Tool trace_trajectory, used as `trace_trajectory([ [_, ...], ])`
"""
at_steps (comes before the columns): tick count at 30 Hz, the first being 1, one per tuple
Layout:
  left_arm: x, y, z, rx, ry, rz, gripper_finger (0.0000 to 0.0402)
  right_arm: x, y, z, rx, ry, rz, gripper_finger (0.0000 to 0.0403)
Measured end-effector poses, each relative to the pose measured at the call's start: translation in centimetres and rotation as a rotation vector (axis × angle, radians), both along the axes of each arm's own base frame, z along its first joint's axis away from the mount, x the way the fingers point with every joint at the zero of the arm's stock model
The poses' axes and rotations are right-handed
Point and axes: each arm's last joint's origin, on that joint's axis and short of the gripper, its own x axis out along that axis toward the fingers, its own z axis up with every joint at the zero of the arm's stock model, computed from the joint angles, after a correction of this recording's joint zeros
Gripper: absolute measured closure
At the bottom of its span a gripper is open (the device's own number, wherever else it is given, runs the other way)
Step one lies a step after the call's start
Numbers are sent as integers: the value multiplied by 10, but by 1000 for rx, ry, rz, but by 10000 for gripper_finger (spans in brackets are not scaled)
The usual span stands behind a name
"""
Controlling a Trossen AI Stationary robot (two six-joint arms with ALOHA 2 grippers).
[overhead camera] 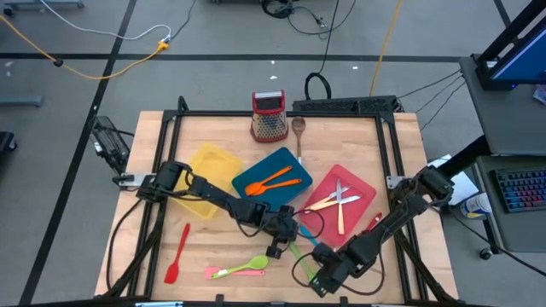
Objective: Pick & Place Kitchen Items
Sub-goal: Put the green spatula into the blue bin
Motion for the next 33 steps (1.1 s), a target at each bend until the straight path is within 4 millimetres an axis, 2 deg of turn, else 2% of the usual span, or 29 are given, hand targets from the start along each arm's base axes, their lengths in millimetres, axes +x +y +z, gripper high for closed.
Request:
trace_trajectory([
  [6,-1,1,7,31,-27,-63,390,1,7,-9,88,-146,53,307],
  [13,-3,-2,35,16,-100,-154,396,3,5,-9,65,-185,32,307],
  [21,-7,-15,30,-47,-102,-342,398,5,7,-7,73,-229,68,307],
  [29,-6,-21,29,-25,-150,-400,398,5,7,-7,67,-237,87,307],
  [33,-3,-20,16,-33,-137,-401,391,5,7,-7,68,-237,87,307],
])
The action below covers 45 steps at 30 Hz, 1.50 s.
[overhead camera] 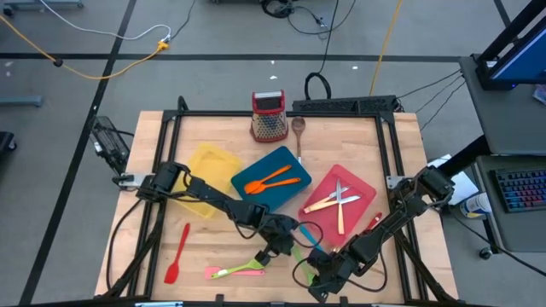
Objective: Pick & Place Kitchen Items
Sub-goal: Put the green spatula into the blue bin
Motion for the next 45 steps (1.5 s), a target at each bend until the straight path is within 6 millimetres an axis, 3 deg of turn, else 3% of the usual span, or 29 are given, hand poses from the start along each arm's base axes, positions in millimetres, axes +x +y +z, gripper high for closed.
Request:
trace_trajectory([
  [8,2,8,4,67,-43,11,389,0,0,0,-2,-3,5,307],
  [16,1,-5,8,85,-119,-65,292,0,0,0,-2,-4,8,307],
  [20,5,-5,-4,70,-128,-51,248,0,0,0,-3,-6,35,307],
  [24,12,2,-21,41,-117,-19,230,-1,1,0,17,13,57,307],
  [31,14,17,-30,10,-37,23,252,-1,1,0,17,12,56,307],
  [39,13,18,-32,39,-27,22,349,-1,1,0,16,10,55,307],
  [45,13,16,-32,18,-6,54,354,-6,-4,-5,-45,86,49,307],
])
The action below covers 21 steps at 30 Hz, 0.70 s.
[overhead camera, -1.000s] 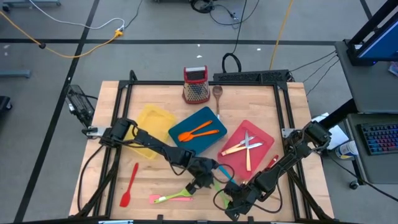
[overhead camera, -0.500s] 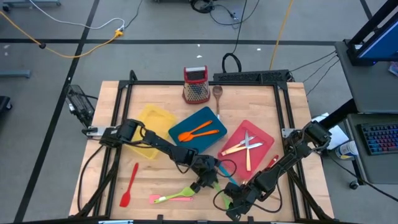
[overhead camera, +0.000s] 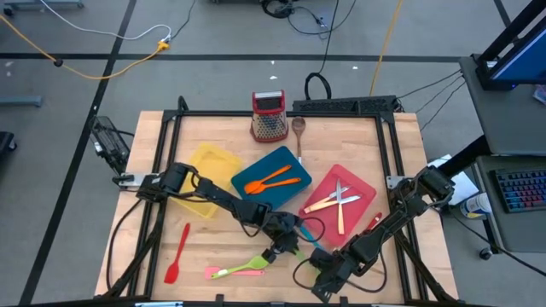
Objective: Pick & Place Kitchen Items
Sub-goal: Put the green spatula into the blue bin
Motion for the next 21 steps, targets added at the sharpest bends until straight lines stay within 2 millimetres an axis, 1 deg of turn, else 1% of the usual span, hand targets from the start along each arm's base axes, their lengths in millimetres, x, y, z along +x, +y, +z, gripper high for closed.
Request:
trace_trajectory([
  [2,-1,-2,0,-1,9,4,352,-5,-4,-4,-51,57,-2,307],
  [4,-2,-4,-1,-3,14,15,336,-10,-6,-6,-81,111,-19,307],
  [6,-2,-6,-1,2,9,39,322,-14,-6,-8,-85,164,-67,307],
  [8,-1,-9,0,8,-4,85,317,-17,-3,-8,-62,196,-101,307],
  [10,0,-10,1,-6,-13,127,318,-20,0,-8,-38,226,-128,307],
  [15,2,-11,3,-75,-5,202,338,-31,10,-9,5,295,-202,307],
  [18,2,-13,3,-79,-7,210,342,-40,12,-17,-5,287,-238,307],
  [21,1,-15,3,-77,-9,214,336,-48,11,-28,22,249,-290,308],
])
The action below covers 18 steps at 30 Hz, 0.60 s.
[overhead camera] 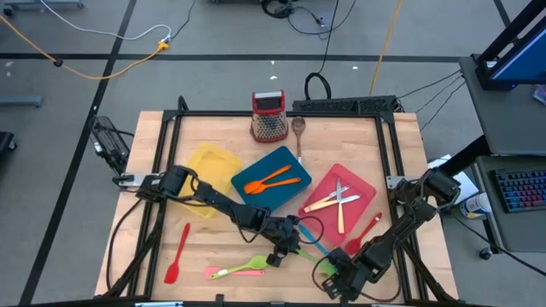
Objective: Pick & Place Kitchen Items
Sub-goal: Put the green spatula into the blue bin
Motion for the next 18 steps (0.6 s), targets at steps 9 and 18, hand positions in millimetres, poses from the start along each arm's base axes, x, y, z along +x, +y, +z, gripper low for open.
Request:
trace_trajectory([
  [9,-1,-2,0,-17,8,12,332,-26,-12,-23,-30,-265,-197,308],
  [18,0,-2,0,-48,24,31,334,-32,-13,-27,38,-302,-434,307],
])
